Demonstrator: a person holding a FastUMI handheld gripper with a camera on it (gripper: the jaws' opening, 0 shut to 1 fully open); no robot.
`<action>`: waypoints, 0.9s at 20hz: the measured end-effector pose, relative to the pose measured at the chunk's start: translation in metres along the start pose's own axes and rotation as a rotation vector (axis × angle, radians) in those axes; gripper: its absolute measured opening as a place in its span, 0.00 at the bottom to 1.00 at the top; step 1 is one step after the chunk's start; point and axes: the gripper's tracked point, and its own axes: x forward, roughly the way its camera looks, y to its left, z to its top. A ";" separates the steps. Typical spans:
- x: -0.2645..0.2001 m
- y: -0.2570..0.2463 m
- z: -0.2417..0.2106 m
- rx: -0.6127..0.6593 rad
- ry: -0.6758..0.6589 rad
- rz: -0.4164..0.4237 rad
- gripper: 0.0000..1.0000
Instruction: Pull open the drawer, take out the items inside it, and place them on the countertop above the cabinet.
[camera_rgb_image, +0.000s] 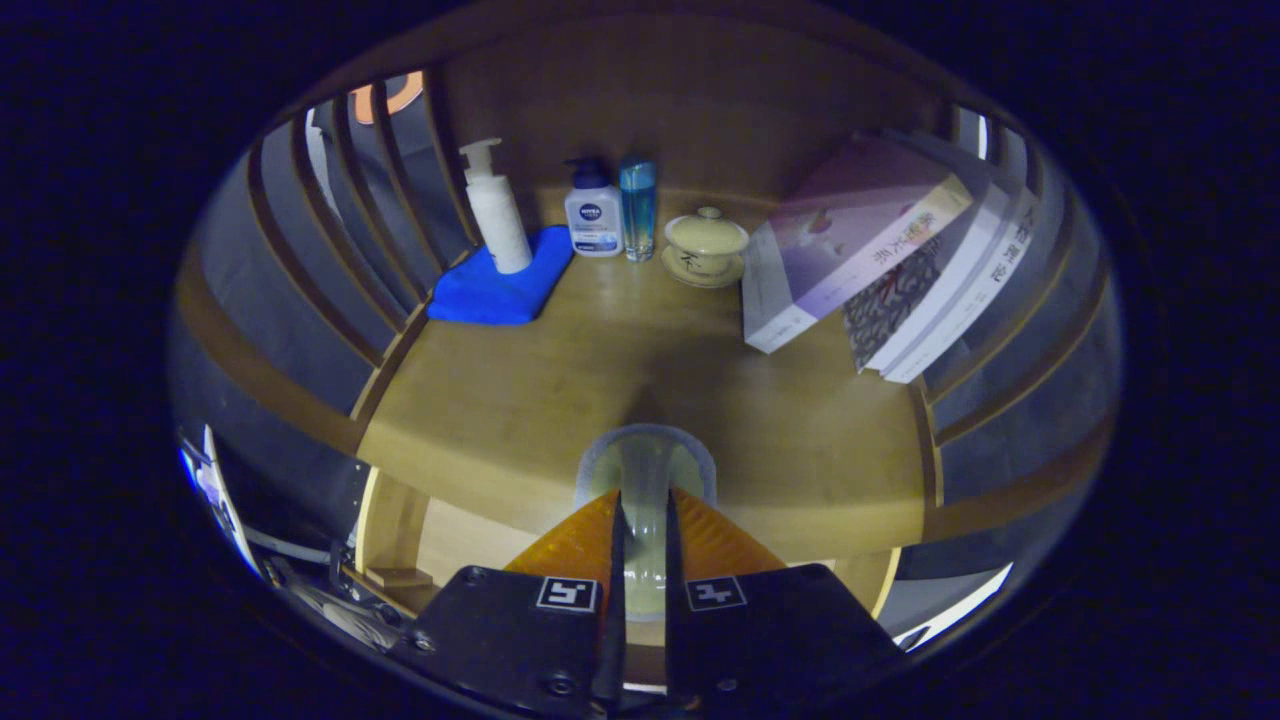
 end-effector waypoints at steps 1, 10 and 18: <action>0.005 0.002 0.004 0.003 0.004 0.000 0.19; 0.041 -0.003 0.017 0.068 0.045 0.014 0.19; 0.043 -0.002 0.015 0.077 0.020 0.067 0.36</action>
